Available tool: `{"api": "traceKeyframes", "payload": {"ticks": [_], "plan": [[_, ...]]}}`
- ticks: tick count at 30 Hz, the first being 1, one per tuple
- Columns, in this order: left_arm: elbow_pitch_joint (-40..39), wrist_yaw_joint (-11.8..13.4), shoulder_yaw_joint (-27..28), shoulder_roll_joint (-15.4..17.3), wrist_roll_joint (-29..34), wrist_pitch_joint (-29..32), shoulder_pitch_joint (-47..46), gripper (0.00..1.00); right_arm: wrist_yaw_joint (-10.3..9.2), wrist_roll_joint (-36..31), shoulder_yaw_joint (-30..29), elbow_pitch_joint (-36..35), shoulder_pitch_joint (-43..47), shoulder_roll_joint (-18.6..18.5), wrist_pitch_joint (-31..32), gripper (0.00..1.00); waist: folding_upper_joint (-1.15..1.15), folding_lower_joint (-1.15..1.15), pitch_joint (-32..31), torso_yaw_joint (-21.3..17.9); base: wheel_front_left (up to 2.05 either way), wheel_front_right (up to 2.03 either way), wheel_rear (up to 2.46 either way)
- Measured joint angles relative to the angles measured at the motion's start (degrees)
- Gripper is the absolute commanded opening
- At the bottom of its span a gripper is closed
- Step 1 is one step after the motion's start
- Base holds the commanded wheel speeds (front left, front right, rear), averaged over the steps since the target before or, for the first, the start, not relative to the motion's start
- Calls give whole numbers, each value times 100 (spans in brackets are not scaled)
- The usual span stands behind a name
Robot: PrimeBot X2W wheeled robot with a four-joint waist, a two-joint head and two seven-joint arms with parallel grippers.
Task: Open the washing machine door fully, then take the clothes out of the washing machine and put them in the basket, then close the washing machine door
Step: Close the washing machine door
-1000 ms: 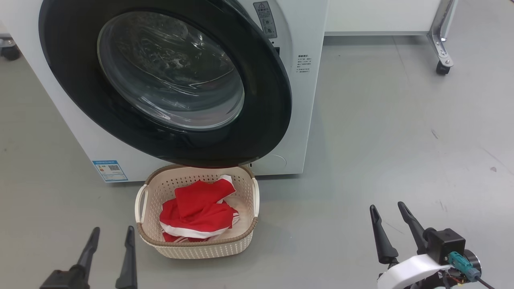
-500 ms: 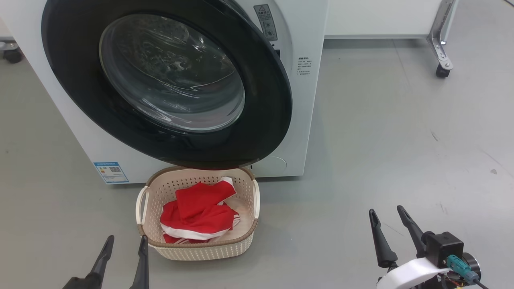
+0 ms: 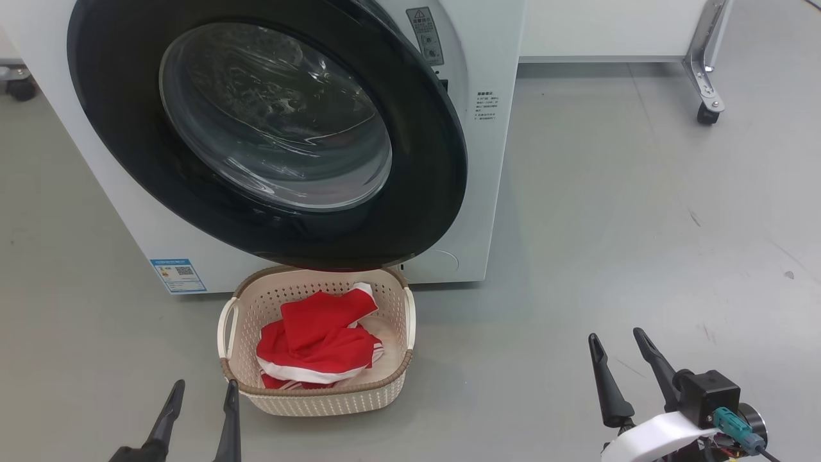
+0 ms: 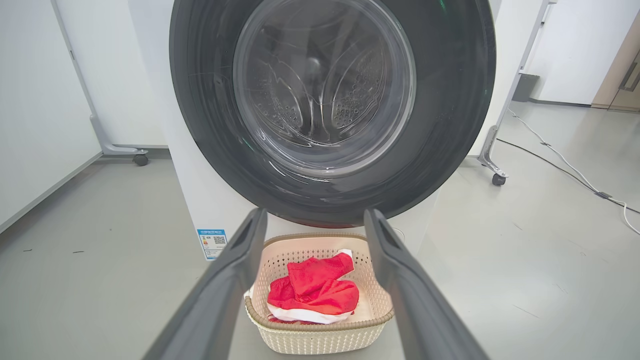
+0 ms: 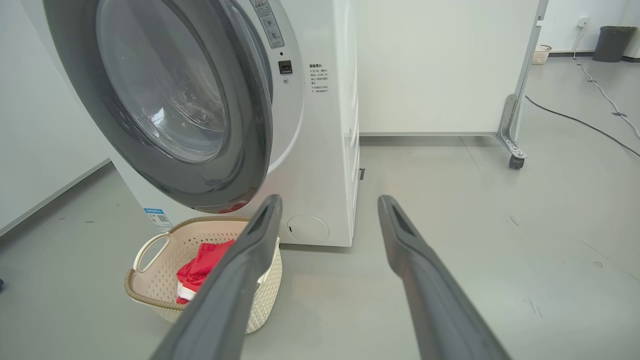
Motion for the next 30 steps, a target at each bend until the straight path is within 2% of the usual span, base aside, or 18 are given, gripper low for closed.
{"api": "traceKeyframes", "payload": {"ticks": [7,8,9,10,21,30], "plan": [[41,43,-14,-38,1,-33,-3,100,-3,0,-19,-25,0,4,0,100,0,0,5,9,0,0,0],[46,44,-15,-41,1,-42,-3,100,-40,1,-27,-27,0,7,0,80,0,0,7,11,0,0,0],[48,49,-16,-41,19,-52,-4,100,-43,1,-44,-35,0,9,0,28,0,0,9,13,0,0,0],[48,49,-16,-41,19,-52,-4,100,-43,1,-44,-35,0,9,0,0,0,0,9,13,0,0,0],[56,119,7,-44,146,-109,-31,100,-34,-7,22,-49,-12,-24,0,0,0,0,88,64,0,0,0],[-37,148,-46,-42,354,-133,-221,100,119,-131,263,-52,-544,-138,58,0,0,0,377,190,0,0,0]]}}
